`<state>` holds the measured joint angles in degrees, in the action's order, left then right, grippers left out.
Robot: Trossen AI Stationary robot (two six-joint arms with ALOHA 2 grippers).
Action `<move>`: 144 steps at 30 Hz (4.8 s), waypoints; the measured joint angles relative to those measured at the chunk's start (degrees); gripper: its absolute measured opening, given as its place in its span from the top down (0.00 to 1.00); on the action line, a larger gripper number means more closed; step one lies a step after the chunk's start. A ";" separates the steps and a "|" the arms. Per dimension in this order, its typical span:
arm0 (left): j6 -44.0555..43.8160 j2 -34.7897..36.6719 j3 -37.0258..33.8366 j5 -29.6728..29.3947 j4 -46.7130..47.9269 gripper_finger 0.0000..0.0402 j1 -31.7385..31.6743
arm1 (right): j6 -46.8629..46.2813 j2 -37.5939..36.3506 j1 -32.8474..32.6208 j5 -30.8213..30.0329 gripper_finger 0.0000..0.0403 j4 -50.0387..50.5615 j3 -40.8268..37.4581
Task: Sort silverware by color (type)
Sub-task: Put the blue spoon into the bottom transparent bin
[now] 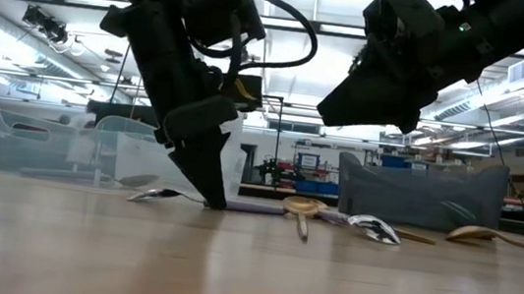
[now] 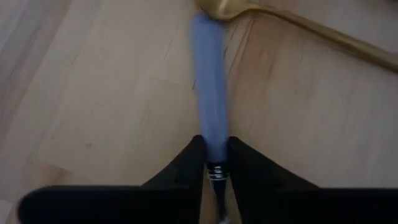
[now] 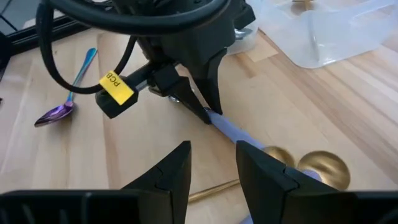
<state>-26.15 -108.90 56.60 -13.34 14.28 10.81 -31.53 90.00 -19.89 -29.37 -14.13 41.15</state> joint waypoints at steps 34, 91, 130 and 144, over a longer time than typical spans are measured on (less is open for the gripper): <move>-6.00 4.60 -0.50 -0.43 3.80 0.88 5.01 | 10.52 -6.69 1.72 7.93 0.66 6.52 0.00; 4.83 31.98 -0.30 -9.37 24.01 0.88 8.38 | 13.76 -10.49 -0.03 6.89 0.66 10.95 0.00; 46.57 39.69 -0.35 -19.32 -5.82 0.89 10.47 | 49.67 -4.87 1.25 4.29 0.49 -26.58 0.02; 55.11 32.70 -0.27 -11.34 -32.08 0.89 8.47 | 52.22 -4.92 4.82 14.67 0.35 -35.29 0.02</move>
<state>28.96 -76.20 56.33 -24.67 -17.80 19.28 20.69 85.08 -15.07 -14.70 -49.42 41.17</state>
